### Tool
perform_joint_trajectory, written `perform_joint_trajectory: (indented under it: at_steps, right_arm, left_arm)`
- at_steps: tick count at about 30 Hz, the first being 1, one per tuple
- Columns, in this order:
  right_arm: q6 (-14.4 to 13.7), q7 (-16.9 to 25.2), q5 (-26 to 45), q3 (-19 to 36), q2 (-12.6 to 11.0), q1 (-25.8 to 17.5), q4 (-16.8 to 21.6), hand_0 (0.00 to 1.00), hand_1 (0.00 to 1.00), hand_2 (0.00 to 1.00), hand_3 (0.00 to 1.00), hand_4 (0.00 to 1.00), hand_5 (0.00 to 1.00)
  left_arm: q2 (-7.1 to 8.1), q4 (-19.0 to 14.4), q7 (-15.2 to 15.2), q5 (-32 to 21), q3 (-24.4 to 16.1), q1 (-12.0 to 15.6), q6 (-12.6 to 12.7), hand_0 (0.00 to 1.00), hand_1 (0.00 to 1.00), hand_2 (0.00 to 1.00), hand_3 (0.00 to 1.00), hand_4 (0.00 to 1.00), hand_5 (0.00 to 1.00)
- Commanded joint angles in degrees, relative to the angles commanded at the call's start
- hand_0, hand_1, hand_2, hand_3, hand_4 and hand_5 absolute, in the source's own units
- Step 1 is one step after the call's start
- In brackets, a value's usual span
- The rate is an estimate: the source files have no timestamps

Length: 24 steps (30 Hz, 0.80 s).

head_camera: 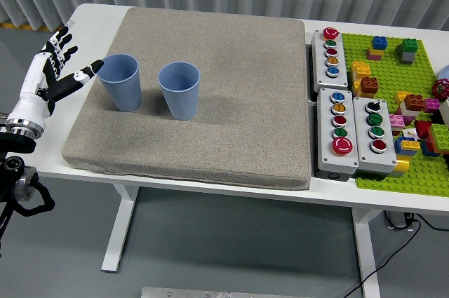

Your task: Pick cup pour cup place

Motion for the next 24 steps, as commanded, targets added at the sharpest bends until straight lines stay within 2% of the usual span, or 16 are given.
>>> perform_joint_trajectory:
  at_steps: [2,3,8,9,14,15,24]
  right_arm:
    - [0.0,0.0,0.1,0.0,0.0,0.1,0.0,0.696,0.697,0.628,0.627,0.236,0.430]
    - [0.0,0.0,0.0,0.0,0.0,0.1,0.0,0.696,0.697,0.628,0.627,0.236,0.430]
    - [0.0,0.0,0.0,-0.1,0.1,0.2,0.0,0.696,0.697,0.628,0.627,0.236,0.430]
    - [0.0,0.0,0.0,-0.1,0.1,0.2,0.0,0.696,0.697,0.628,0.627,0.236,0.432]
    - [0.0,-0.1,0.2,-0.3,0.2,0.2,0.0,0.696,0.697,0.628,0.627,0.236,0.432]
    - [0.0,-0.1,0.2,-0.3,0.2,0.2,0.0,0.696,0.697,0.628,0.627,0.235,0.436]
    - [0.1,-0.1,0.0,-0.3,0.3,0.3,0.0,0.696,0.697,0.628,0.627,0.233,0.438]
  left_arm:
    - [-0.06,0.0,0.0,0.1,0.2,0.4,-0.1,0.968,0.926,0.998,0.998,0.906,0.266]
    - [-0.24,0.1,0.0,0.2,0.3,0.5,-0.1,0.969,0.926,0.998,0.998,0.871,0.215]
    - [-1.63,1.4,-0.4,0.6,0.7,0.2,-0.2,0.969,0.926,0.998,0.998,0.871,0.215]
    - [-1.85,1.8,-0.4,0.6,0.7,0.1,-0.1,0.970,0.927,0.998,0.998,0.746,0.089]
    - [-2.56,3.7,-0.6,0.8,0.7,-0.3,-0.1,0.970,0.927,0.998,0.998,0.746,0.089]
    - [-2.60,3.8,-0.6,0.9,0.7,-0.3,-0.2,0.972,0.927,0.998,0.998,0.798,0.153]
    - [-2.80,4.7,-0.6,1.3,1.4,-0.5,0.0,0.972,0.928,0.998,0.998,0.788,0.131]
